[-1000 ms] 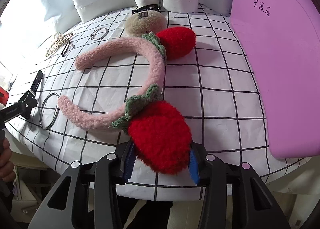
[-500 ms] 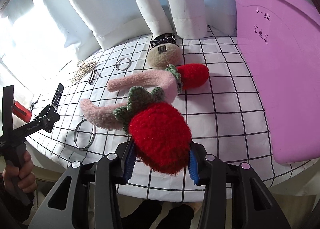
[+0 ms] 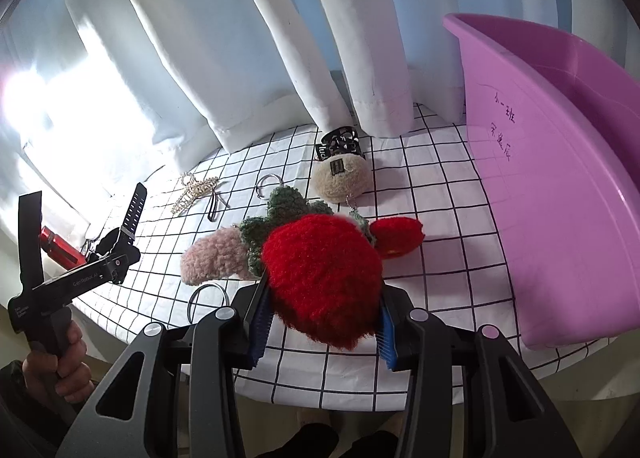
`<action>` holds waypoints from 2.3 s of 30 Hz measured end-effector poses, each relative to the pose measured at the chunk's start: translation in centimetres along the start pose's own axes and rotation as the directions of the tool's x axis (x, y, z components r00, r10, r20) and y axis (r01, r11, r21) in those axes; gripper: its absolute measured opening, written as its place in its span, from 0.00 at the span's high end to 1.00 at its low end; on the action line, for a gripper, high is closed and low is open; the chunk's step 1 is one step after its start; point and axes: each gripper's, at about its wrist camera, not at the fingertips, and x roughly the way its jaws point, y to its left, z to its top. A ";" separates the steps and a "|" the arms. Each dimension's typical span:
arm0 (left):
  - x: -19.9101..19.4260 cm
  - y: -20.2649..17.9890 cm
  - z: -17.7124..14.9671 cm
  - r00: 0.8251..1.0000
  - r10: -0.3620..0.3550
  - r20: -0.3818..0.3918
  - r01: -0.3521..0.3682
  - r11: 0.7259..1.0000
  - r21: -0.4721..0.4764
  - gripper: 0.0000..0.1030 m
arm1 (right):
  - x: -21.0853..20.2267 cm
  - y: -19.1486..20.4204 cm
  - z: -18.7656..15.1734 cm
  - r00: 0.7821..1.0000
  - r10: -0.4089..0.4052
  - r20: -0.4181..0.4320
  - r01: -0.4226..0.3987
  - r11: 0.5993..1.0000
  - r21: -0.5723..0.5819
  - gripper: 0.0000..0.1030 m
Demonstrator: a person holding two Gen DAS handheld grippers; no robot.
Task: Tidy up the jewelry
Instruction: 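Grasp the pink strawberry headband with the right tool, then carry the watch in the left tool while the right tool carries the headband to the tub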
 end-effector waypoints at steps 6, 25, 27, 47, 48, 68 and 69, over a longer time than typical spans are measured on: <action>-1.8 -1.6 0.5 0.999 -0.030 0.031 0.029 0.999 0.036 0.37 | -2.1 -0.3 0.8 0.998 0.005 0.059 -0.005 1.000 0.004 0.60; -7.9 -9.7 3.2 0.977 -0.164 0.136 0.137 0.972 0.189 0.37 | -10.5 -2.6 3.8 0.961 -0.008 0.278 0.005 1.000 0.015 0.60; -8.5 -10.9 3.6 0.972 -0.184 0.148 0.151 0.966 0.211 0.37 | -11.7 -3.0 4.3 0.951 -0.015 0.307 0.010 1.000 0.018 0.60; -11.5 -27.4 6.9 0.901 -0.395 0.181 0.289 0.855 0.430 0.37 | -19.9 -11.6 5.5 0.878 -0.157 0.453 0.109 0.985 0.132 0.60; -11.4 -28.3 7.0 0.899 -0.402 0.175 0.294 0.848 0.441 0.37 | -20.1 -12.3 5.5 0.875 -0.174 0.452 0.122 0.982 0.143 0.60; -4.5 -42.5 7.3 0.914 -0.403 0.033 0.323 0.777 0.540 0.37 | -17.6 -23.6 4.2 0.916 -0.294 0.271 0.182 0.910 0.372 0.60; -4.0 -42.9 7.5 0.917 -0.398 0.024 0.323 0.779 0.537 0.37 | -17.2 -23.7 4.2 0.920 -0.296 0.256 0.188 0.909 0.373 0.60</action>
